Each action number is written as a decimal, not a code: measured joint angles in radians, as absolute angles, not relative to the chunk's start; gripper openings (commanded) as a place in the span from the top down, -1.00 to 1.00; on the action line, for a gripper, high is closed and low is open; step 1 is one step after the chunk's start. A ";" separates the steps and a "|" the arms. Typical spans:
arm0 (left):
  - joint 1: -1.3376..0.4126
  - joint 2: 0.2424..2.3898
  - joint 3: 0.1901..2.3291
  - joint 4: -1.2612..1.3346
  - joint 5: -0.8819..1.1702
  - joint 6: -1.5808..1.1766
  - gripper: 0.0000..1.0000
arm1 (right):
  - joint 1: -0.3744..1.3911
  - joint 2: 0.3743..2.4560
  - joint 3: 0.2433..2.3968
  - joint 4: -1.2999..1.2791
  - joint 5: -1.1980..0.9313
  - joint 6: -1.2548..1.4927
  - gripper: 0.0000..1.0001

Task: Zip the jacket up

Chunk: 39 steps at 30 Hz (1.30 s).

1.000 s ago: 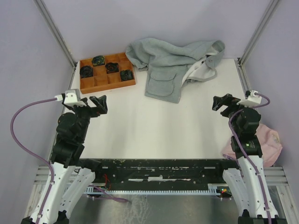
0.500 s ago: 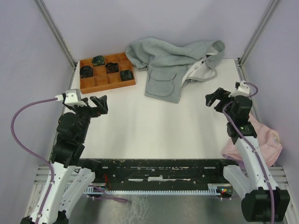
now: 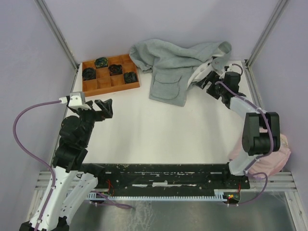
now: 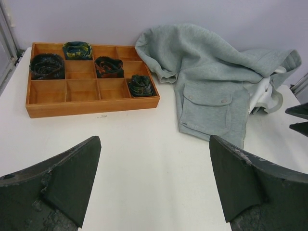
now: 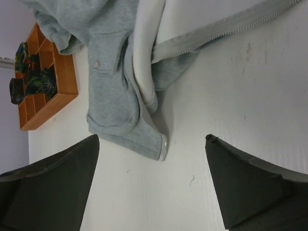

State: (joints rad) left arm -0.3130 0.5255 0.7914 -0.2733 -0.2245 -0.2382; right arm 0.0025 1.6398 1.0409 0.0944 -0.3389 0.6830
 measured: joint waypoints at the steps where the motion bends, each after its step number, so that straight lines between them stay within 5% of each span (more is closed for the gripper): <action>1: -0.315 0.527 0.791 -0.273 -0.224 -0.238 -0.99 | 0.002 1.673 1.051 0.110 -0.341 0.694 -0.99; 16: -0.319 0.576 0.786 -0.273 -0.204 -0.238 -0.99 | 0.085 2.169 1.471 0.214 -0.194 0.834 -0.96; 19: -0.321 0.579 0.784 -0.273 -0.203 -0.238 -0.99 | 0.108 2.268 1.599 0.186 -0.154 0.834 -0.57; 27: -0.321 0.580 0.782 -0.273 -0.196 -0.238 -0.99 | 0.118 2.346 1.771 -0.006 -0.133 0.772 0.94; 39: -0.323 0.567 0.778 -0.256 -0.146 -0.241 -0.98 | 0.136 2.035 1.605 -0.284 -0.112 0.645 1.00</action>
State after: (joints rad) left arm -0.3229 0.5674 0.7784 -0.2558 -0.1463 -0.2409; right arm 0.1364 2.0354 1.6054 -0.2840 -0.1123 0.6453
